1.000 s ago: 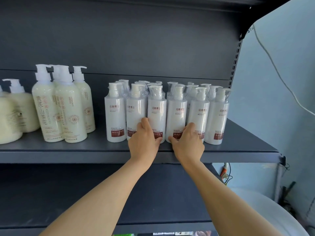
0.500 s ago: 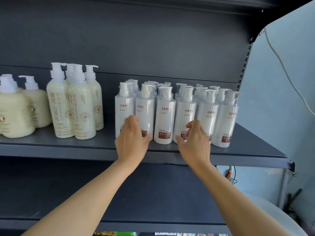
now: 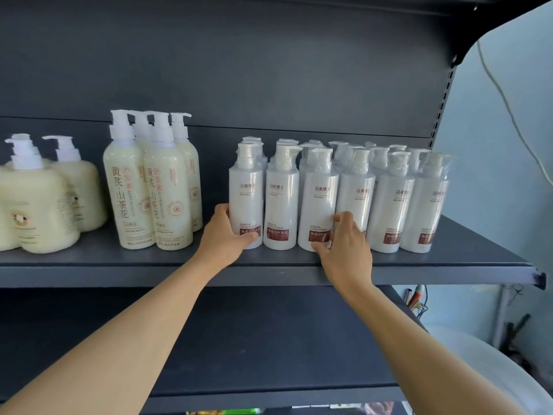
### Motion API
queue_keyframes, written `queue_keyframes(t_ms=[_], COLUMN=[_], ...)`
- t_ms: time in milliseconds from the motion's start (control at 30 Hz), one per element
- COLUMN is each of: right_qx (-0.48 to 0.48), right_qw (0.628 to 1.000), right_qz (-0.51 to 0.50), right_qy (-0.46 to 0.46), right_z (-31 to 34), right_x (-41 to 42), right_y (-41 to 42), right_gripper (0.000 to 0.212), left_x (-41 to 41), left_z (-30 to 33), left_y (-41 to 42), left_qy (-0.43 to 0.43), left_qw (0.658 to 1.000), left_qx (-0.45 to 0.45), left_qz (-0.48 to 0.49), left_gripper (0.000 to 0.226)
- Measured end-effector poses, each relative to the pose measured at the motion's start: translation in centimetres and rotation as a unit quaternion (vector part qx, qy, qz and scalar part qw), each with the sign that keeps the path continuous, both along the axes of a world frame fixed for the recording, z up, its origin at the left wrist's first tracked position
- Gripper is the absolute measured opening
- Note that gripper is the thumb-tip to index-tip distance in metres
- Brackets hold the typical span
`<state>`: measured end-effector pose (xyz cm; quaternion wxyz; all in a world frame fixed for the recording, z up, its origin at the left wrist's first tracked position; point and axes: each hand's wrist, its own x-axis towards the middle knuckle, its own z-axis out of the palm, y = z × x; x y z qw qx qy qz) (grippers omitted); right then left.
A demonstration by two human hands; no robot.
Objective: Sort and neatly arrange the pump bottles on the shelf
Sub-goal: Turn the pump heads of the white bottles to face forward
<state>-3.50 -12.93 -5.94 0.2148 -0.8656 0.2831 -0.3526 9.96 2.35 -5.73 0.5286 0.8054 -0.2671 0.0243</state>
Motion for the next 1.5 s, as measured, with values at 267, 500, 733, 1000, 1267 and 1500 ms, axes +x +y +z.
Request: queue_keyframes(t_ms=[267,500,733,1000,1267,1500], right_qx=[-0.027,-0.324,-0.332,-0.233,-0.212,-0.206], right_qw=[0.998,0.944,0.908,0.927,0.934,0.943], right_qz=[-0.024,0.03,0.133,0.227,0.247,0.235], right_qy=[-0.048,-0.051,0.216,0.186,0.149,0.117], right_z=[1.5,12.8,16.2,17.3,16.8,16.0], right_x=[-0.2,3.6,7.4,6.6,6.0,6.2], right_y=[0.8,2.2,1.1,0.2,0.4,0.3], right_gripper=[0.04,0.035,0.029,0.024,0.021,0.02], left_x=[0.2,0.4,0.5,0.4,0.1,0.0], left_z=[-0.2,-0.2,-0.1,-0.1,0.0,0.2], left_y=[0.4,0.7,0.7,0.9,1.0,1.1], left_qy=[-0.01,0.026,0.038,0.049,0.047,0.052], left_qw=[1.0,0.998,0.998,0.998,0.998,0.998], left_qx=[0.006,-0.026,-0.022,-0.025,-0.015,-0.011], left_qz=[-0.016,-0.041,-0.04,-0.041,-0.038,-0.038], left_gripper=[0.068,0.067,0.067,0.066,0.065,0.067])
